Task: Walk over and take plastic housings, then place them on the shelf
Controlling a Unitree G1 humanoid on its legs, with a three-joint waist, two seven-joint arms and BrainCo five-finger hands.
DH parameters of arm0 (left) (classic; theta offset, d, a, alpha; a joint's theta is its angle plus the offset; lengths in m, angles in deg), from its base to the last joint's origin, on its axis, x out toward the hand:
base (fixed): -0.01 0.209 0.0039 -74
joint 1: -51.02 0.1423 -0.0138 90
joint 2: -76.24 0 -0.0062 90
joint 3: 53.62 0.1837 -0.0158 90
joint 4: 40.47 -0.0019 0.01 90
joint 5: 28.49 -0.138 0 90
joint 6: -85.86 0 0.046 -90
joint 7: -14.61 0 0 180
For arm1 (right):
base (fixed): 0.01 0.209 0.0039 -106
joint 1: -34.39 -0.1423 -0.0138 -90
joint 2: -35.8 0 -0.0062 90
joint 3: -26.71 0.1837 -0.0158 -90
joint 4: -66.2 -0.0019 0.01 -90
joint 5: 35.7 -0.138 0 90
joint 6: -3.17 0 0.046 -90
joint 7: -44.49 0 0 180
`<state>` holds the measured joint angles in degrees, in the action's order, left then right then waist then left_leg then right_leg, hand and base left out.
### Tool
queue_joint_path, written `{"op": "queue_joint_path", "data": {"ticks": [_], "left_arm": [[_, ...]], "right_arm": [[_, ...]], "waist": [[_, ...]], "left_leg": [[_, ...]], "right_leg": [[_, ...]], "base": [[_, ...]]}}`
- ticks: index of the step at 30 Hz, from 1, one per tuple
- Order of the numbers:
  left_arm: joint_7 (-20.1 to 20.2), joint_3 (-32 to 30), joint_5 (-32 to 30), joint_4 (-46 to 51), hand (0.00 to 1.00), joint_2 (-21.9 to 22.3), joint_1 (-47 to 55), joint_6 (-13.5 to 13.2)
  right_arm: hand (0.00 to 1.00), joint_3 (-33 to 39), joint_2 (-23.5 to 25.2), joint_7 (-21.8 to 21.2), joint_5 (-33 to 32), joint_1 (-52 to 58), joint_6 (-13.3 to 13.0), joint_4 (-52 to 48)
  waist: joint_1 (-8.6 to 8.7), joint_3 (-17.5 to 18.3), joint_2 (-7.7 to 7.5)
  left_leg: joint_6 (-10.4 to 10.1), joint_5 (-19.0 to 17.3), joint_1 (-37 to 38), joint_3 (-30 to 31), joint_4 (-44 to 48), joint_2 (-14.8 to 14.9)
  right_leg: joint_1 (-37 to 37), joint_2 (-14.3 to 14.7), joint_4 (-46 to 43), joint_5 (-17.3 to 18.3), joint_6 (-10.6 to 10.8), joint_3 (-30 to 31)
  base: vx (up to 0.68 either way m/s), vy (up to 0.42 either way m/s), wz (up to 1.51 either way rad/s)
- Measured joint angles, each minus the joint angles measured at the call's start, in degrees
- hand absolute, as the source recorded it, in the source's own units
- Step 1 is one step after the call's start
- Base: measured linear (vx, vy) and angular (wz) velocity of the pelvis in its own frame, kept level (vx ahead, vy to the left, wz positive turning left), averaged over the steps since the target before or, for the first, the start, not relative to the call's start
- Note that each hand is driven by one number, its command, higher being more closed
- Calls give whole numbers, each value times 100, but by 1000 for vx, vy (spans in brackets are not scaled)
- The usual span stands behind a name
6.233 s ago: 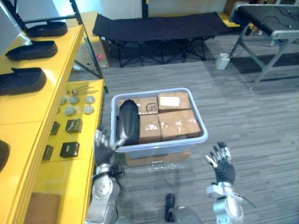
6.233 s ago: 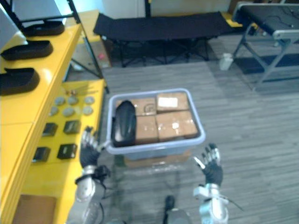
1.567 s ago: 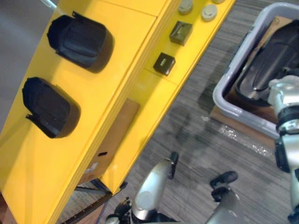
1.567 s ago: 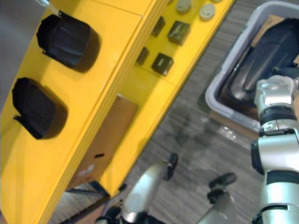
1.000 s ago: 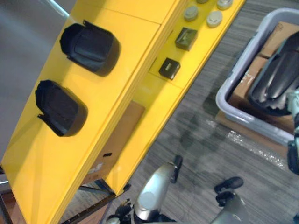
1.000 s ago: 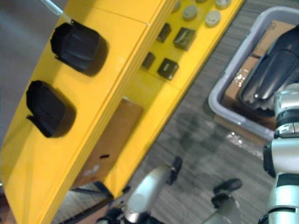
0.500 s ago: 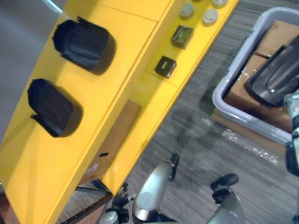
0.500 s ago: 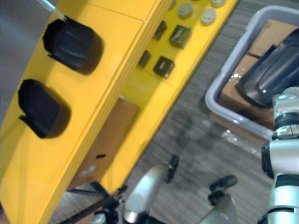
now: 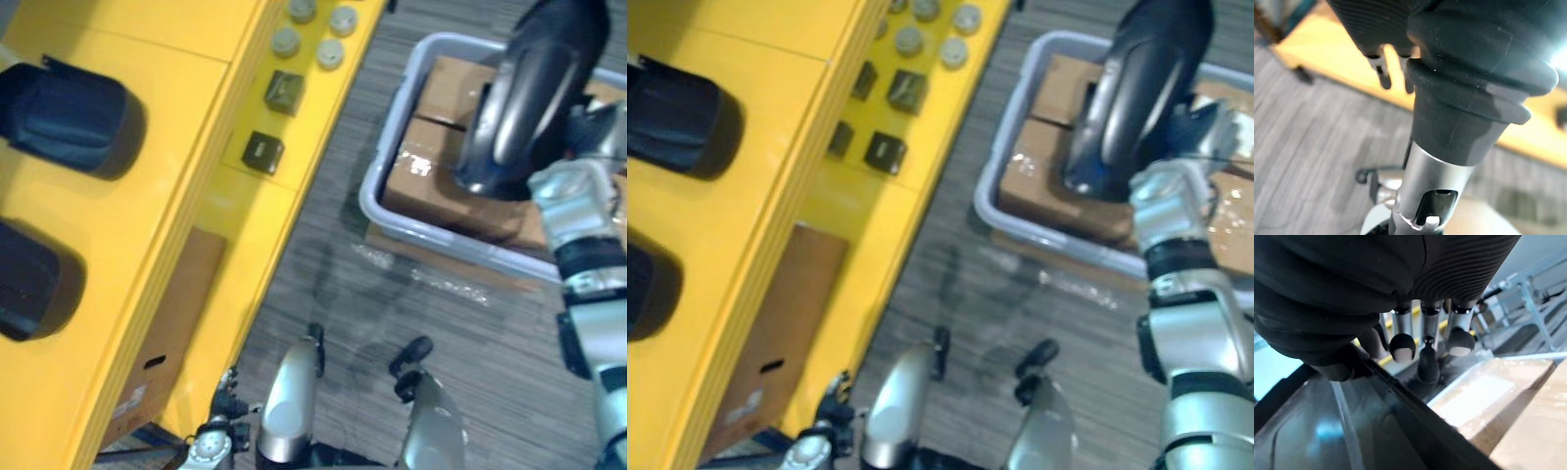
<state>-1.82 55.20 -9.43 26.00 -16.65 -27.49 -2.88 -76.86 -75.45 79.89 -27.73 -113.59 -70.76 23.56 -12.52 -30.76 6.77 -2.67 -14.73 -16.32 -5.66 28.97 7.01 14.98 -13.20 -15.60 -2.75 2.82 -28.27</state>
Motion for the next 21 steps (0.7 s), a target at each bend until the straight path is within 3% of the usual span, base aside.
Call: {"op": "queue_joint_path", "data": {"ticks": [2, 3, 5, 6, 7, 8, 10, 12, 16, 21], "left_arm": [[37, -143, 68, 293, 0, -272, -13, 21], [63, -424, 102, 1047, 0, -268, -252, -46], [96, -548, 67, 1852, 0, -157, -1208, -382], [186, -535, 69, 2141, 0, -29, -1928, -563], [280, -512, 73, 2274, 0, 8, -2458, -647], [332, -497, 79, 2283, 0, 13, -2680, -649], [438, -365, 140, 2150, 0, 169, -3187, -413], [439, -222, 139, 1978, 0, 305, -3289, -240], [504, -164, 432, 1630, 0, 582, -3617, 240], [524, 23, 607, 1364, 0, 704, -3862, 585]], "right_arm": [[100, 21, 161, 12, 231, 238, -2, -331], [100, 124, 222, 21, 341, 390, -5, -581], [100, 140, 363, 24, 499, 438, -59, -893], [100, 139, 516, 23, 645, 493, -170, -1189], [100, 140, 703, 22, 762, 657, -301, -1542], [100, 143, 766, 21, 830, 764, -373, -1716], [100, 217, 861, 19, 1077, 1163, -534, -2258], [100, 386, 858, 29, 1114, 1422, -642, -2533], [100, 512, 844, 30, 1316, 1631, -766, -2813], [100, 421, 901, 5, 1400, 1747, -1075, -2999]], "waist": [[86, 12, -54], [116, 14, -65], [234, 31, -102], [336, 81, -217], [462, 233, -420], [540, 299, -518], [797, 460, -807], [964, 706, -887], [1061, 1000, -869], [1101, 1293, -839]], "left_leg": [[-56, 38, 144, -15, -121, 26], [-73, 100, 204, -5, -206, 19], [-74, 245, 266, -21, -375, -11], [-73, 342, 317, -89, -521, -18], [-92, 424, 339, -172, -689, -24], [-98, 463, 364, -216, -763, -18], [-128, 532, 743, -411, -1073, -1], [-150, 545, 857, -456, -1202, 19], [-247, 603, 1252, -621, -1531, 68], [-308, 663, 1537, -662, -1762, 54]], "right_leg": [[-117, 67, 112, -37, -18, 23], [-159, 74, 144, -67, -48, 22], [-251, 98, 350, -194, -72, 12], [-314, 152, 631, -332, -99, 17], [-328, 216, 928, -493, -124, 46], [-359, 233, 1070, -575, -133, 58], [-642, 346, 1449, -738, -130, 172], [-735, 418, 1611, -766, -126, 186], [-962, 552, 1799, -803, -139, 308], [-1170, 607, 1893, -807, -141, 319]], "base": [[-55, -20, -6], [-89, -34, 7], [-113, -30, 0], [-121, -26, -22], [-112, -22, -29], [-53, 3, -33], [20, 20, -35], [56, 10, -19], [86, 10, -17], [42, 44, -3]]}}
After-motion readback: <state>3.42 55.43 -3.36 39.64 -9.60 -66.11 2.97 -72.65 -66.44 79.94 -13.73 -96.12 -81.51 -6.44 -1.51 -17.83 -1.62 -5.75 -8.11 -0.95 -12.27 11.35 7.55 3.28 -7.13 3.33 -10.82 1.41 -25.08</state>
